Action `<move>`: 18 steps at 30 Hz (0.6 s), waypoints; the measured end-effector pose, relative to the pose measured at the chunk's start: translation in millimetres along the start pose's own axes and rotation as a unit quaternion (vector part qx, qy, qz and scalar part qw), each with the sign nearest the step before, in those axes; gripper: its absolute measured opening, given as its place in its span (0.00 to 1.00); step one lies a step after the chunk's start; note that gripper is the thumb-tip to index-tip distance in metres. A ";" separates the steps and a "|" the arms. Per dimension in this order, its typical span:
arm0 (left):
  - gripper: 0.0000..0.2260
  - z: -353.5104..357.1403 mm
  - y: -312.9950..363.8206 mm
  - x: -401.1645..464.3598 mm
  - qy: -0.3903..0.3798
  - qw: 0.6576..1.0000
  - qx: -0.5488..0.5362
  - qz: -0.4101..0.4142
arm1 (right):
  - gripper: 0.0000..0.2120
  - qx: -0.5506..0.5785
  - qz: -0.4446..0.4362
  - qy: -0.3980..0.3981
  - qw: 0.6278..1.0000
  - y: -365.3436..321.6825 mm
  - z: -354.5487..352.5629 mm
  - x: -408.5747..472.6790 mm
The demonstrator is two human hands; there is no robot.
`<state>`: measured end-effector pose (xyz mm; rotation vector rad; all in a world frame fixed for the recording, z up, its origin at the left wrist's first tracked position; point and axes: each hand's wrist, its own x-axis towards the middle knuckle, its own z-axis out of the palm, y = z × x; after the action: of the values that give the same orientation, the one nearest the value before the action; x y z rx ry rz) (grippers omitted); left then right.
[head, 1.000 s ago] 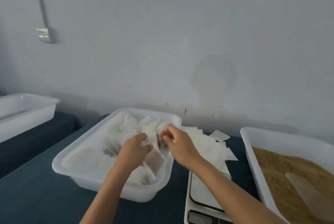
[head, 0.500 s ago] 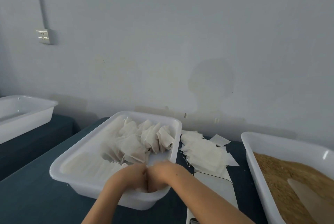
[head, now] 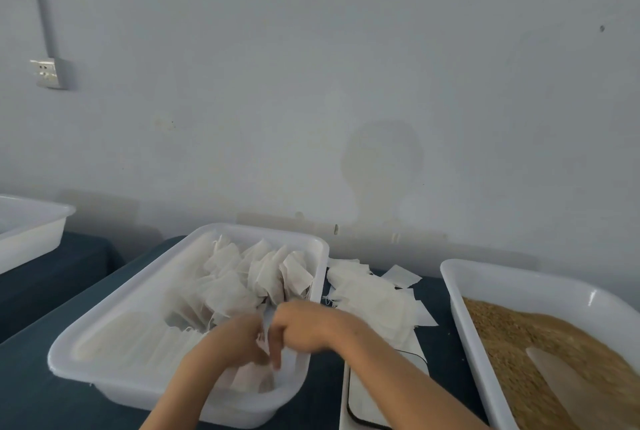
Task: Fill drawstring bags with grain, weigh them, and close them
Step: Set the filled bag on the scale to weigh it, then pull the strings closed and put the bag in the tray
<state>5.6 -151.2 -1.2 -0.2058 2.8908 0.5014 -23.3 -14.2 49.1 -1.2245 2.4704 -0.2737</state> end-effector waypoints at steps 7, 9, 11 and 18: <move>0.07 -27.7 24.5 28.1 0.148 0.987 -0.053 0.027 | 0.16 0.169 0.155 0.376 0.898 112.9 -16.2 -10.3; 0.04 -32.1 35.4 35.7 0.157 0.985 -0.061 0.034 | 0.11 0.144 0.219 0.365 0.893 143.7 -5.2 -3.8; 0.04 -32.3 45.9 44.3 0.163 0.984 -0.063 0.036 | 0.07 0.115 0.262 0.313 0.906 163.0 6.2 3.6; 0.02 -15.3 63.0 67.9 0.186 0.980 -0.044 0.053 | 0.20 0.020 0.291 0.262 0.920 174.0 25.0 21.1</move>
<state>-73.6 -104.7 18.0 -0.1770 3.2604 0.6755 -151.1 73.7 -36.2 -0.3670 3.1220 -0.5336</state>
